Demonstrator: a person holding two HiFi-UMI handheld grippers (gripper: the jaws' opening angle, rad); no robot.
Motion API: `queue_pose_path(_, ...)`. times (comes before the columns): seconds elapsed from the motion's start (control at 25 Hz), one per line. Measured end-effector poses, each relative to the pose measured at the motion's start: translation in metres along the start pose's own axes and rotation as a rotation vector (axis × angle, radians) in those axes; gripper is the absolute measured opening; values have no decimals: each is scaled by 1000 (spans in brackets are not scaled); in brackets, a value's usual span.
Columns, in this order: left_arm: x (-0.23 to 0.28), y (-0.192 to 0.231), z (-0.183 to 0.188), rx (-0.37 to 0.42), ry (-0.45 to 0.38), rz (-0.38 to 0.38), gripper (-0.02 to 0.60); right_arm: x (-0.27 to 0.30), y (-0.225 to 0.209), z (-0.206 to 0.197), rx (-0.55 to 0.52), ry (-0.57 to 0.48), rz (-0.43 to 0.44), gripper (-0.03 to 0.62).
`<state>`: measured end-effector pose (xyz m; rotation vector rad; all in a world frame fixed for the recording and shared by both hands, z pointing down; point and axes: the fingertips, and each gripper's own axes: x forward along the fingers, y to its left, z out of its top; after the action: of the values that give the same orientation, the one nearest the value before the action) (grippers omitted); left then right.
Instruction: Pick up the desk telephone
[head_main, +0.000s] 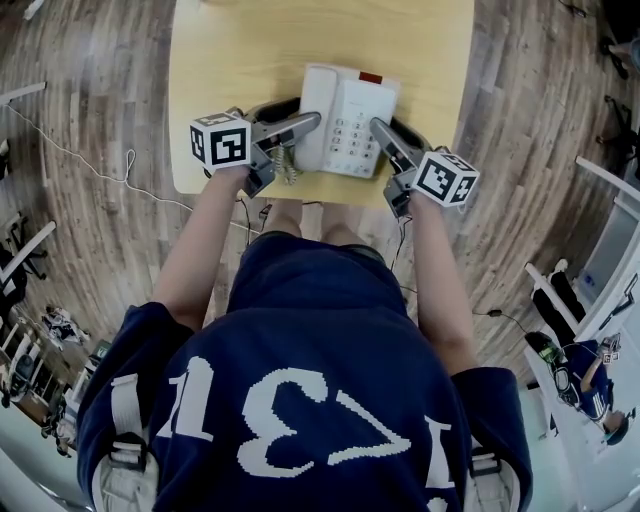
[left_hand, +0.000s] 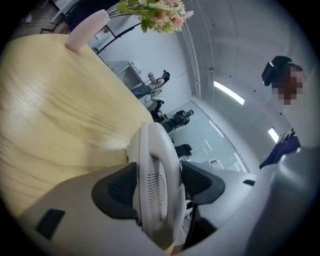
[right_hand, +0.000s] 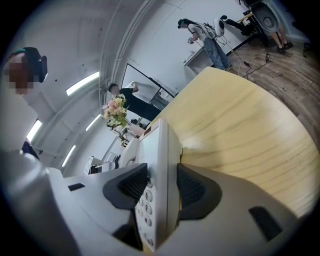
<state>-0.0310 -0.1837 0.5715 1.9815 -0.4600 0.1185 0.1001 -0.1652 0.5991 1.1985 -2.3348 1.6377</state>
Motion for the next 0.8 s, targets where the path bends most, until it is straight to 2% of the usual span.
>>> queue_pose_path(0.24,9,-25,15,92,-1,29,284,-15,10,29,-79,-16,25,192)
queue_pose_path(0.36,2,-54,45,121,-42,27,282,-24,37,61,-120,-62,60,189)
queue_pose_path(0.48,-20,-78,80,191,-92,21,281,-23,76,89,-163,-116,100,187)
queue_pose_path(0.8,-41,-137,128,360,-207,-32,281,-48,136,137,-293,-254,184,181)
